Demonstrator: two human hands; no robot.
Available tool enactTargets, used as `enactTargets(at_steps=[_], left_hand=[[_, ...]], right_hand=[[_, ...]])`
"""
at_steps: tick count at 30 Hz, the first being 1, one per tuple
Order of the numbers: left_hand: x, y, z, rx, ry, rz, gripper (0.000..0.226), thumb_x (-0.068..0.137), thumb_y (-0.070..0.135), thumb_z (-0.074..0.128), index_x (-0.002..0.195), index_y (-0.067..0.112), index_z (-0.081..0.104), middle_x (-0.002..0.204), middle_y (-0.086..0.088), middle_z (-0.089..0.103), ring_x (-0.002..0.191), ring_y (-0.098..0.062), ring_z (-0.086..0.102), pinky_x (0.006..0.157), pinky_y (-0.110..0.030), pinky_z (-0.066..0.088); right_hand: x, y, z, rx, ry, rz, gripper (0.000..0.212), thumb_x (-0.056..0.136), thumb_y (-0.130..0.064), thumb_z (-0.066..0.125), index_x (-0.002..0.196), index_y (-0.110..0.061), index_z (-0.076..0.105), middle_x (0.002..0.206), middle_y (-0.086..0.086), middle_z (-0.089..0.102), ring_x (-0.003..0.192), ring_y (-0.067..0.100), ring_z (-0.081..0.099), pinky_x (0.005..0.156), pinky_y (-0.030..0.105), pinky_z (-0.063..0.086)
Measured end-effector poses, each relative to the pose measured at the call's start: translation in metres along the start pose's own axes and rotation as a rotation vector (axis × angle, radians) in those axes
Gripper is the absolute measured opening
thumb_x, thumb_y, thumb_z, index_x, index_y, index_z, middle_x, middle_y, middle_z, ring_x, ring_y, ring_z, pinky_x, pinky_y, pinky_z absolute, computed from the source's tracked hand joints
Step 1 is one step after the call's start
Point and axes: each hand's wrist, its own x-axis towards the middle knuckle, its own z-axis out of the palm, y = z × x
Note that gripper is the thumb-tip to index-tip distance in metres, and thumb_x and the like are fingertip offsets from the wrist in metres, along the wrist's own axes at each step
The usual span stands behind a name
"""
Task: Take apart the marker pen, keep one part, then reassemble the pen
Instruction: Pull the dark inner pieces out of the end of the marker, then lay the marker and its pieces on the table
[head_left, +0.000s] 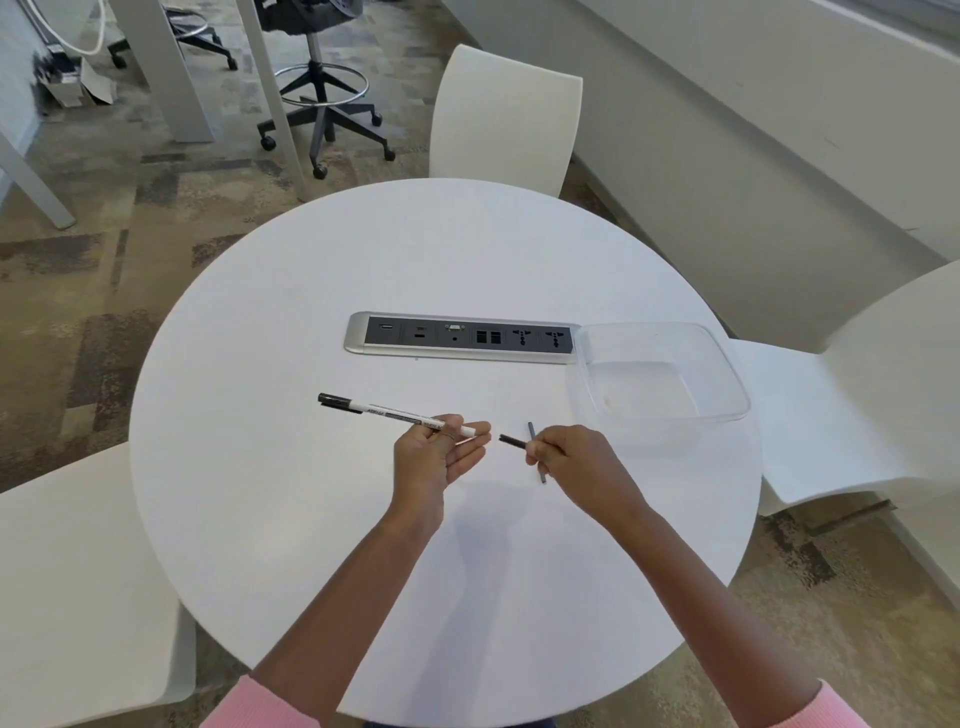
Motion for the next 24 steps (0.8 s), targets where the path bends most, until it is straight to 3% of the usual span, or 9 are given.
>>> enactTargets(at_steps=[6, 9, 13, 19, 24], left_hand=[[0.008, 0.003, -0.019, -0.016, -0.027, -0.083, 0.017, 0.091, 0.005, 0.050, 0.076, 0.002, 0.057, 0.073, -0.007, 0.074, 0.072, -0.017, 0.072, 0.066, -0.022, 0.058], [0.010, -0.002, -0.022, -0.050, -0.035, -0.149, 0.018, 0.091, 0.003, 0.049, 0.076, 0.000, 0.057, 0.077, -0.010, 0.072, 0.069, -0.017, 0.072, 0.068, -0.023, 0.059], [0.012, -0.011, -0.024, -0.086, 0.003, -0.196, 0.018, 0.091, 0.005, 0.050, 0.076, -0.002, 0.056, 0.068, -0.006, 0.068, 0.059, -0.015, 0.070, 0.061, -0.023, 0.059], [0.014, -0.016, -0.025, -0.053, 0.028, -0.232, 0.018, 0.091, 0.005, 0.051, 0.075, 0.000, 0.057, 0.075, -0.009, 0.055, 0.051, -0.010, 0.063, 0.060, -0.020, 0.057], [0.016, -0.017, -0.029, -0.039, 0.032, -0.250, 0.016, 0.092, 0.004, 0.049, 0.078, 0.003, 0.056, 0.074, -0.008, 0.054, 0.067, -0.017, 0.055, 0.057, -0.018, 0.056]], right_hand=[[0.006, 0.025, 0.010, -0.014, 0.159, 0.063, 0.019, 0.088, -0.014, 0.053, 0.082, -0.001, 0.065, 0.065, 0.005, 0.052, 0.058, 0.017, 0.044, 0.048, 0.020, 0.029], [0.016, 0.039, 0.028, -0.019, 0.200, 0.110, 0.017, 0.086, -0.013, 0.053, 0.084, -0.002, 0.067, 0.081, 0.013, 0.064, 0.067, 0.020, 0.051, 0.049, 0.018, 0.032], [0.027, 0.047, 0.050, -0.090, 0.219, 0.119, 0.019, 0.087, -0.010, 0.051, 0.094, -0.001, 0.066, 0.097, 0.019, 0.060, 0.088, 0.030, 0.058, 0.067, 0.027, 0.038], [0.036, 0.048, 0.069, -0.170, 0.248, 0.104, 0.018, 0.088, -0.009, 0.050, 0.092, 0.003, 0.064, 0.096, 0.022, 0.057, 0.087, 0.035, 0.058, 0.072, 0.038, 0.047], [0.039, 0.048, 0.078, -0.172, 0.267, 0.090, 0.018, 0.087, -0.004, 0.051, 0.101, 0.002, 0.060, 0.101, 0.022, 0.059, 0.095, 0.036, 0.056, 0.077, 0.041, 0.047]])
